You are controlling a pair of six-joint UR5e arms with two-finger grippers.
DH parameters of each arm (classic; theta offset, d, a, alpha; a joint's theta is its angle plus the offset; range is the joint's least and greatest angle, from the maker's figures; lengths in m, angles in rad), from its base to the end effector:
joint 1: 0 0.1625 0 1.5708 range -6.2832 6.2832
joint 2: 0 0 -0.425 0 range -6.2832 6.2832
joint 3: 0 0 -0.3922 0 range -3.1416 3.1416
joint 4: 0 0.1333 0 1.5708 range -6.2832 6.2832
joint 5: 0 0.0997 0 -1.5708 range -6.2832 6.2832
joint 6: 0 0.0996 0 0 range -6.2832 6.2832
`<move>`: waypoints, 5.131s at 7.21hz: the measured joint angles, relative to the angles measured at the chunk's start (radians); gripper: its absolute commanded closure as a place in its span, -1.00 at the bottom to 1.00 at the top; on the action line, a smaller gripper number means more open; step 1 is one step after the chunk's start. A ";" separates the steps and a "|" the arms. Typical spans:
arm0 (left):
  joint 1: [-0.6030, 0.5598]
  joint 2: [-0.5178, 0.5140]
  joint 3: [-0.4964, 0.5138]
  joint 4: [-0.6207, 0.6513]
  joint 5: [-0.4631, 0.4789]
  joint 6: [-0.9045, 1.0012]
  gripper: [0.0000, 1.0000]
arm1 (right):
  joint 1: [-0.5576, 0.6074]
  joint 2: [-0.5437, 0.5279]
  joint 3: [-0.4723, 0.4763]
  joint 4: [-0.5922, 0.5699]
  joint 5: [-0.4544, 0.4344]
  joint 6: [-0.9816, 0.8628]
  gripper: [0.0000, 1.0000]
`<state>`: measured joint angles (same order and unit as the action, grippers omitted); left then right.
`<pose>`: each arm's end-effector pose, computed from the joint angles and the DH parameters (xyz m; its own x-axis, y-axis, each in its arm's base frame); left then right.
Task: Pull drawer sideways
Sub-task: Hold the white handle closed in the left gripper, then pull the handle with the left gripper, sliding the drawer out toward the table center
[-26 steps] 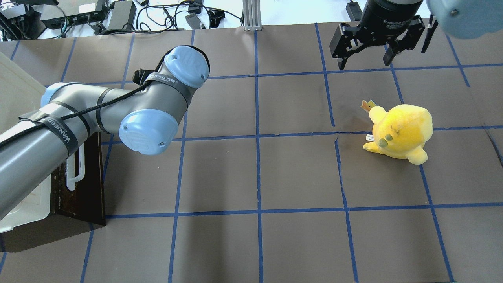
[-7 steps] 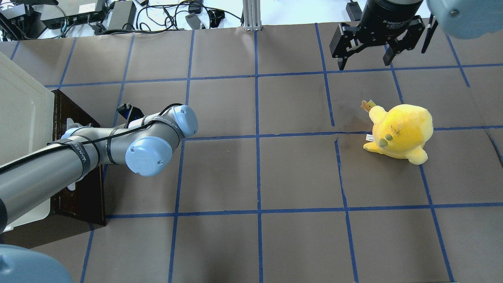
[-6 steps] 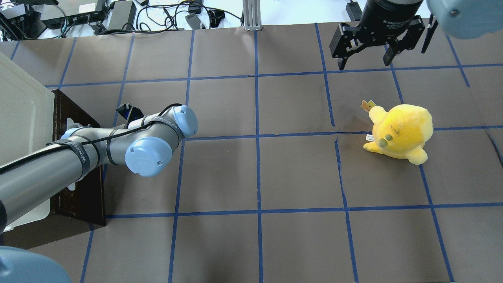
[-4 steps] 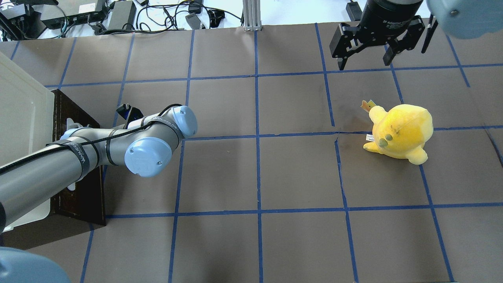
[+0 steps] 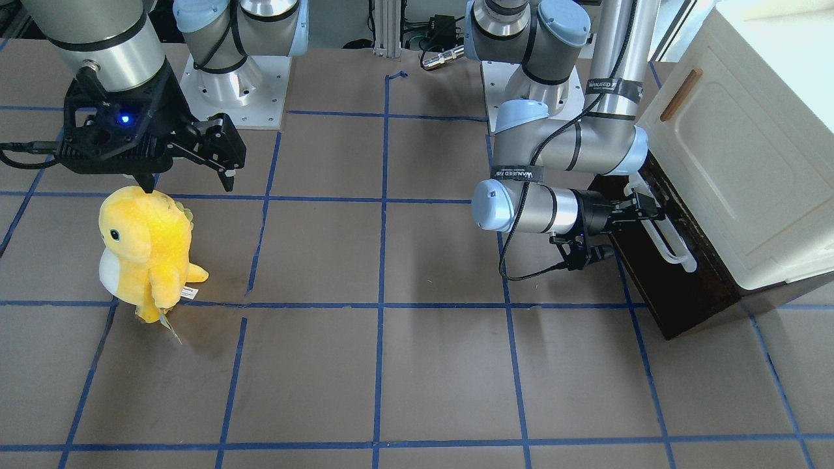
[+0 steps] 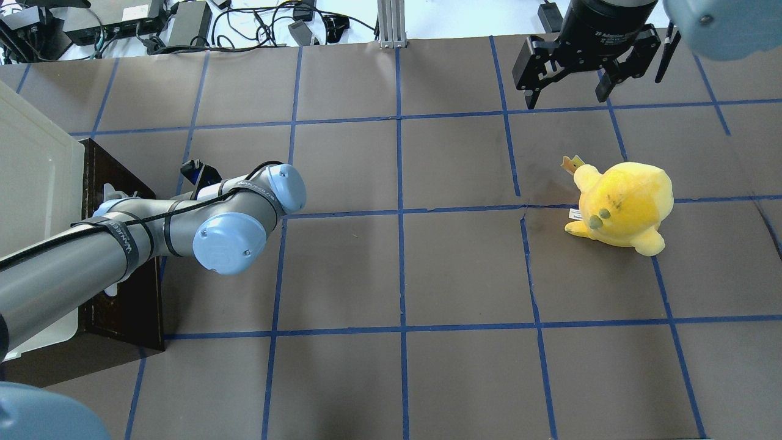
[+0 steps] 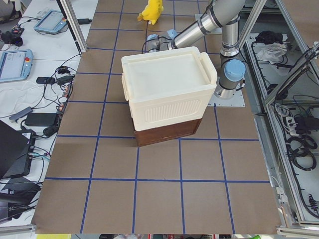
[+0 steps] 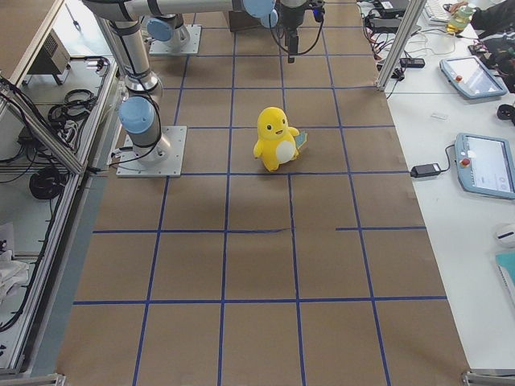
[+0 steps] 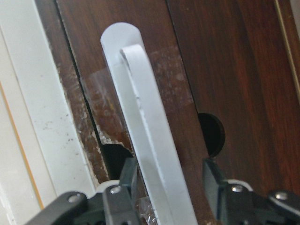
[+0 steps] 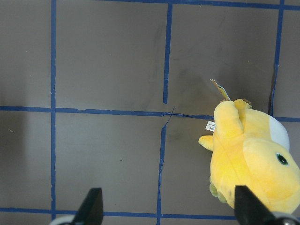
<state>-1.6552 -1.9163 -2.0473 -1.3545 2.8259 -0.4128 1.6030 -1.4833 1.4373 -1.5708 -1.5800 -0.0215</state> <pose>-0.0786 -0.4703 0.1929 -0.2694 0.1893 -0.9442 -0.0423 0.9772 0.2080 0.1495 -0.5286 0.5090 -0.9985 -0.0532 0.0102 -0.0536 0.9975 -0.0458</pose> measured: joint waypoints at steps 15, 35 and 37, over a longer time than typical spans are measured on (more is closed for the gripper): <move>0.006 -0.006 0.006 0.003 -0.005 -0.003 0.36 | 0.000 0.000 0.000 0.000 0.000 0.000 -1.00; -0.043 -0.013 0.034 0.006 -0.016 -0.002 0.45 | 0.000 0.000 0.000 0.000 0.000 0.000 -1.00; -0.051 -0.014 0.033 0.003 -0.030 -0.003 0.45 | 0.000 0.000 0.000 0.000 0.000 0.000 -1.00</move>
<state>-1.7059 -1.9302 -2.0141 -1.3513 2.7956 -0.4157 1.6030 -1.4834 1.4374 -1.5708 -1.5800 -0.0215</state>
